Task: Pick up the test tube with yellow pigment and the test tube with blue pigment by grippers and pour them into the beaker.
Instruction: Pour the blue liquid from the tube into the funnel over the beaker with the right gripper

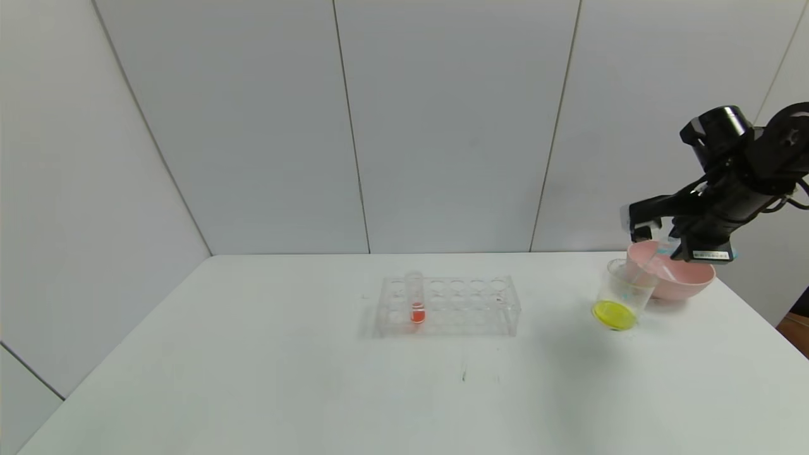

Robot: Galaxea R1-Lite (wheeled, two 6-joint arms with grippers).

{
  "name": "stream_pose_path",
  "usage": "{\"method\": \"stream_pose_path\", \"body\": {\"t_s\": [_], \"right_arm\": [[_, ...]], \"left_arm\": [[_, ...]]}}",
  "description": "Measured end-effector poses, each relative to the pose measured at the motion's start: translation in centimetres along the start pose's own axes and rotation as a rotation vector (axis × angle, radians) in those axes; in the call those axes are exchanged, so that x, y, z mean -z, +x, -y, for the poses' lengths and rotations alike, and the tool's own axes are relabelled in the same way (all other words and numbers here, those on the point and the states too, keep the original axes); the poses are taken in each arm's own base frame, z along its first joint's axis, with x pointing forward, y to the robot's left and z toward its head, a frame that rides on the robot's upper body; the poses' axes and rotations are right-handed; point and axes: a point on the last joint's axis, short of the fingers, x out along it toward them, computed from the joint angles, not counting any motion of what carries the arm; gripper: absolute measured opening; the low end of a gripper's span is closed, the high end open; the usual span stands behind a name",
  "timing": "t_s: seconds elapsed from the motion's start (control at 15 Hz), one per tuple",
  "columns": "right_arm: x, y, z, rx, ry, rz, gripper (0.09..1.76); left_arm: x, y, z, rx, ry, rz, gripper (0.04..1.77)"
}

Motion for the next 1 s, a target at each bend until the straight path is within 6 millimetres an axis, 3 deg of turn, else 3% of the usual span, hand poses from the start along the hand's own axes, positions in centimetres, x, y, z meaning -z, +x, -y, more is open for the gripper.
{"method": "stream_pose_path", "body": {"t_s": [1.0], "right_arm": [[-3.2,-0.4,-0.3,0.078,-0.248,-0.192,0.48]], "left_arm": [[0.0,0.0,0.0,0.0,0.001,0.0,1.76]]}}
